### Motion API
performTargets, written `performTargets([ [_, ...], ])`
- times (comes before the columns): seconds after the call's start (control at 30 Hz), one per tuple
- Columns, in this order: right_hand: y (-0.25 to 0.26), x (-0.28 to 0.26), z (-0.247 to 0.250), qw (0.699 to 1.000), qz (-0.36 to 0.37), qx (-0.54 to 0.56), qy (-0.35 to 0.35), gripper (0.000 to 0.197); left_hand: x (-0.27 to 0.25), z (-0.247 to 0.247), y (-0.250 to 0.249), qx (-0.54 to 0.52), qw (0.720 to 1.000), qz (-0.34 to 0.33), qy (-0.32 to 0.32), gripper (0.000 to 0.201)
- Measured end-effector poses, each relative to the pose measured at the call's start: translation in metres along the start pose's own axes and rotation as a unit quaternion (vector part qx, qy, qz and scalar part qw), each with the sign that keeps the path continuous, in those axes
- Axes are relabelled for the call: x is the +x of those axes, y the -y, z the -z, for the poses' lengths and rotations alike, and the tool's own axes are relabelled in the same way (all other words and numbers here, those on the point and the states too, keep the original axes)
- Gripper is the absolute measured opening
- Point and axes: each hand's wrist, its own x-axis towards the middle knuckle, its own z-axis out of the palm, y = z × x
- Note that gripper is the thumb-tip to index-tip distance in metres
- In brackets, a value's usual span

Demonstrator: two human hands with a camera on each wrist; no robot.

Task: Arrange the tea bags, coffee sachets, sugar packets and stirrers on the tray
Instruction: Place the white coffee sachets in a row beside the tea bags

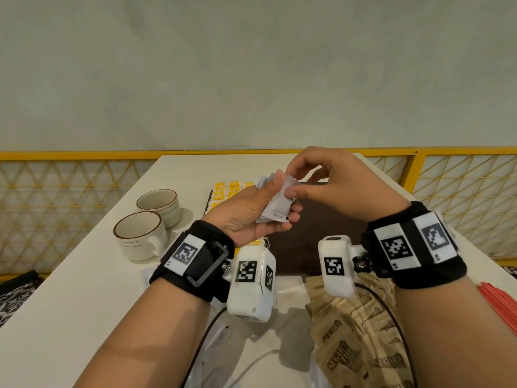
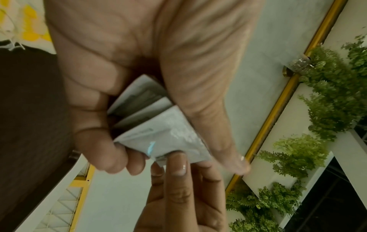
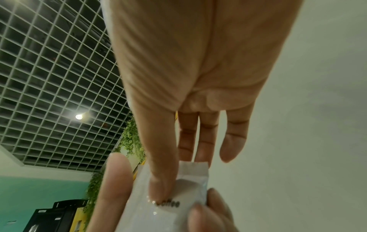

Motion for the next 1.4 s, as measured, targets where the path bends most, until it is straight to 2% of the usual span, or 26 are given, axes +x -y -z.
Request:
performTargets([
  [0.1,-0.002,0.0,-0.002,1.0,-0.016,0.002,0.015,0.016,0.0,-0.001,-0.003,-0.003,1.0,0.015,0.007,0.083],
  [0.23,-0.006,0.003,-0.011,0.998,-0.031,0.005,0.06,0.02,-0.002,-0.002,-0.005,0.004,0.999,0.03,-0.025,0.078],
  [0.3,-0.005,0.003,-0.013,0.998,-0.03,0.032,0.049,0.018,-0.002,-0.003,-0.007,0.01,0.998,0.028,-0.063,0.075],
  [0.37,-0.005,0.003,-0.012,0.992,-0.043,0.116,0.017,0.016,-0.003,0.0,-0.013,0.005,0.992,0.007,-0.126,0.069],
  [0.43,-0.006,0.008,-0.008,0.966,-0.086,0.244,-0.019,0.016,-0.003,0.009,-0.025,0.007,0.983,-0.02,-0.182,0.042],
  [0.5,-0.012,0.019,-0.003,0.937,-0.143,0.319,-0.017,0.015,-0.002,0.021,-0.041,0.072,0.974,-0.031,-0.212,0.018],
  [0.6,-0.029,0.045,0.002,0.929,-0.207,0.305,0.025,0.02,0.011,0.039,-0.07,0.198,0.961,-0.016,-0.192,0.007],
  [0.7,-0.054,0.075,-0.003,0.922,-0.276,0.266,0.053,0.032,0.042,0.053,-0.09,0.317,0.935,0.047,-0.153,0.006],
  [0.8,-0.082,0.101,-0.015,0.915,-0.327,0.224,0.075,0.031,0.084,0.071,-0.09,0.432,0.885,0.109,-0.134,0.009],
  [0.87,-0.099,0.114,-0.024,0.916,-0.339,0.197,0.083,0.027,0.11,0.083,-0.083,0.497,0.849,0.119,-0.136,0.019],
  [0.93,-0.113,0.123,-0.031,0.922,-0.339,0.168,0.085,0.024,0.131,0.093,-0.074,0.55,0.816,0.123,-0.127,0.02],
  [1.03,-0.132,0.135,-0.042,0.931,-0.329,0.13,0.091,0.024,0.156,0.106,-0.062,0.594,0.786,0.139,-0.103,0.013],
  [1.1,-0.144,0.145,-0.048,0.936,-0.322,0.095,0.104,0.027,0.169,0.115,-0.056,0.619,0.768,0.146,-0.08,0.017],
  [1.2,-0.162,0.158,-0.055,0.936,-0.321,0.06,0.13,0.029,0.187,0.129,-0.051,0.629,0.762,0.142,-0.067,0.018],
  [1.4,-0.184,0.169,-0.063,0.922,-0.346,0.075,0.156,0.025,0.218,0.142,-0.045,0.669,0.73,0.134,-0.026,0.007],
])
